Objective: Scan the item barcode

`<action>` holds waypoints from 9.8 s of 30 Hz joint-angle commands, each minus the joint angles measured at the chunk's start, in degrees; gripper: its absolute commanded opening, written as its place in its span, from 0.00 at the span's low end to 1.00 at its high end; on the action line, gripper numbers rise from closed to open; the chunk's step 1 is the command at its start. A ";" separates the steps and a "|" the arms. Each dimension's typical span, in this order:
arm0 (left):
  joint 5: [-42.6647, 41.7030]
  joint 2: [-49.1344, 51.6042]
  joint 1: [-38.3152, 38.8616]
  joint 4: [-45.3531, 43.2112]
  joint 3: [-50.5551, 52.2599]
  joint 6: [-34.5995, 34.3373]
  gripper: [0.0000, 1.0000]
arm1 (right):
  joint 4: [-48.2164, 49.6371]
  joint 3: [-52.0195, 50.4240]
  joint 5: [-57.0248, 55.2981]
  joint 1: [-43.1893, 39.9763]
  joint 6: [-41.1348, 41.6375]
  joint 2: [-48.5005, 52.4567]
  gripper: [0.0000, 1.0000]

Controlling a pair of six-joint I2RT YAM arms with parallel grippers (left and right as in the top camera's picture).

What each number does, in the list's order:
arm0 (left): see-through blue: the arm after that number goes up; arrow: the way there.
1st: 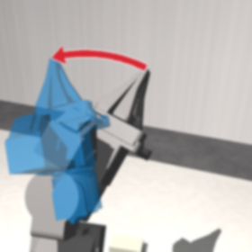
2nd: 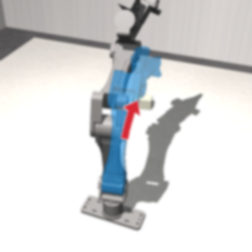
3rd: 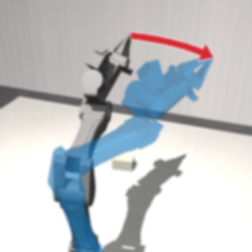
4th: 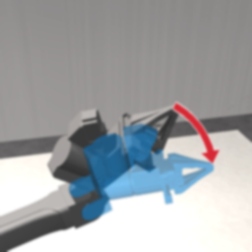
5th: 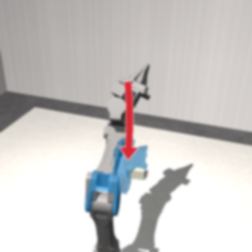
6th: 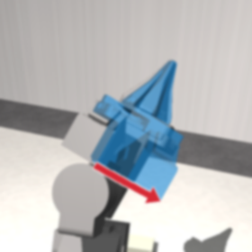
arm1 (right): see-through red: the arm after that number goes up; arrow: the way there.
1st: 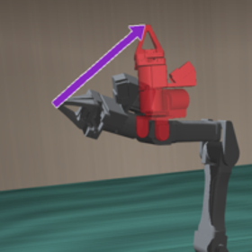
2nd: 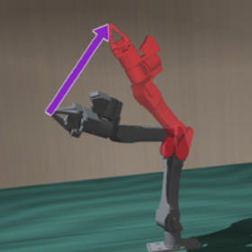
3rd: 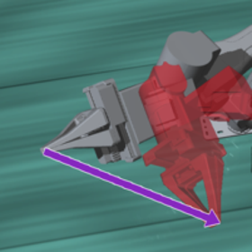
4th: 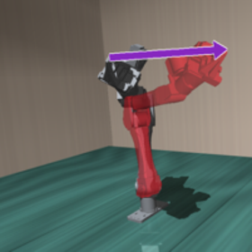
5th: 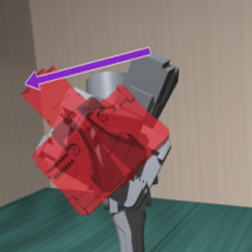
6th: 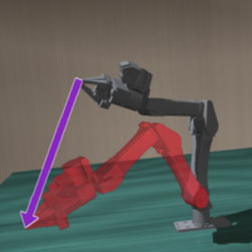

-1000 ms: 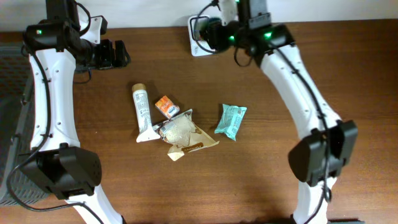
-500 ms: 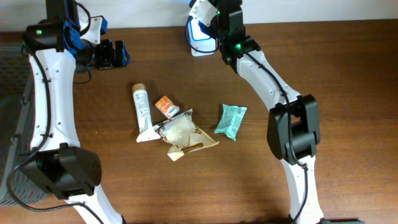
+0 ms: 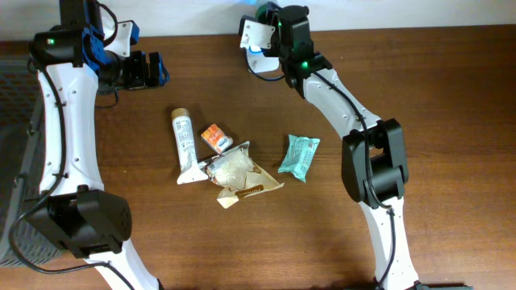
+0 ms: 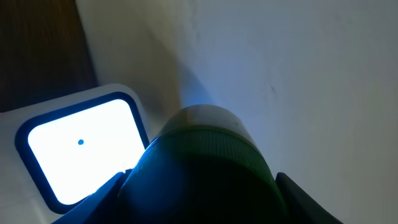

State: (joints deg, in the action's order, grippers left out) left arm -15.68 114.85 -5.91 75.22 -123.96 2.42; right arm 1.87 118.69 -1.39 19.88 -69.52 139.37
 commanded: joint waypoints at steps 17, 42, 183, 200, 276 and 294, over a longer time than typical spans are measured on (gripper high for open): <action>-0.61 -0.24 0.22 -0.09 -0.13 0.92 0.99 | -3.10 1.11 17.88 2.99 26.77 -7.10 0.50; -0.61 -0.24 0.22 -0.09 -0.13 0.92 0.99 | -71.93 -6.97 7.61 -24.98 43.04 -12.24 0.50; -0.61 -0.24 0.22 -0.09 -0.13 0.92 0.99 | -74.84 -13.03 -3.76 -11.87 86.42 -11.06 0.36; -0.61 -0.24 0.22 -0.09 -0.13 0.92 0.99 | -59.10 -13.14 5.62 -9.60 78.14 -5.18 0.36; -16.48 18.58 26.08 -24.57 11.76 -15.23 0.00 | -65.42 -15.28 31.17 -14.19 71.49 -7.69 0.60; -20.33 22.88 27.19 -24.90 16.13 -23.91 0.00 | -63.34 -17.07 31.45 -14.16 73.37 -7.69 0.60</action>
State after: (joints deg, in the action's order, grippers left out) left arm -36.18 135.50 21.43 50.74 -109.14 -20.12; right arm -61.63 102.02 29.50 5.19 3.07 130.89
